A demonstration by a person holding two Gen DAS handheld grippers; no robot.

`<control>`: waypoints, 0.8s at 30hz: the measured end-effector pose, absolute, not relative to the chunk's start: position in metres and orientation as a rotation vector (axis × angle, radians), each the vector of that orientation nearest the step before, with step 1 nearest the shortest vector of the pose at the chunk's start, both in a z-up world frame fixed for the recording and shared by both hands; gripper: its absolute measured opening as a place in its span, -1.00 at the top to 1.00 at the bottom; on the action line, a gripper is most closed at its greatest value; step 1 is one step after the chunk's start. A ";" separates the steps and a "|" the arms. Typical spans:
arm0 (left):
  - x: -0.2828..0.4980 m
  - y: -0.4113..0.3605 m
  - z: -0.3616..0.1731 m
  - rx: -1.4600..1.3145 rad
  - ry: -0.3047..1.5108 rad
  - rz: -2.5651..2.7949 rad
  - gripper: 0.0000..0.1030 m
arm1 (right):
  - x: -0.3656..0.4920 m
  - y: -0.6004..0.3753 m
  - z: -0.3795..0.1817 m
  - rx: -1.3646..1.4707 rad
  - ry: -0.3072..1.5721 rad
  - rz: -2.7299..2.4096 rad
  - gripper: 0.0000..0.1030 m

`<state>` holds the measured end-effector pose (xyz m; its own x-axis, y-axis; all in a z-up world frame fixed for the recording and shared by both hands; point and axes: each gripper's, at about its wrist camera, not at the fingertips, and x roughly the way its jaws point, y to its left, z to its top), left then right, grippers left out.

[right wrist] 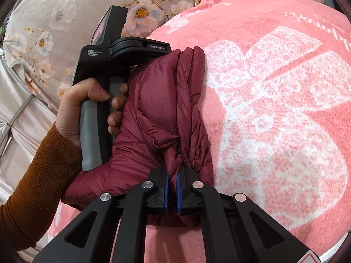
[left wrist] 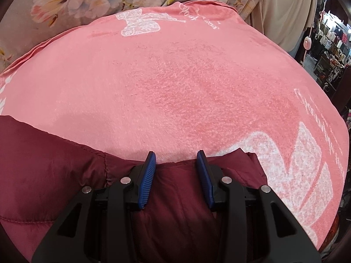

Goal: Fold large clothes
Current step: 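Lower the jacket onto the pink blanket and open both grippers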

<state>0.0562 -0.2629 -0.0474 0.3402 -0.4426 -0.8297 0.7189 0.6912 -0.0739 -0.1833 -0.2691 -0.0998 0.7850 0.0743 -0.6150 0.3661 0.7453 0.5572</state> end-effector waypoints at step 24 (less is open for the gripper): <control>0.068 -0.004 -0.017 -0.349 1.127 -0.662 -0.51 | -0.131 -0.324 -0.044 0.834 0.648 -0.208 -0.30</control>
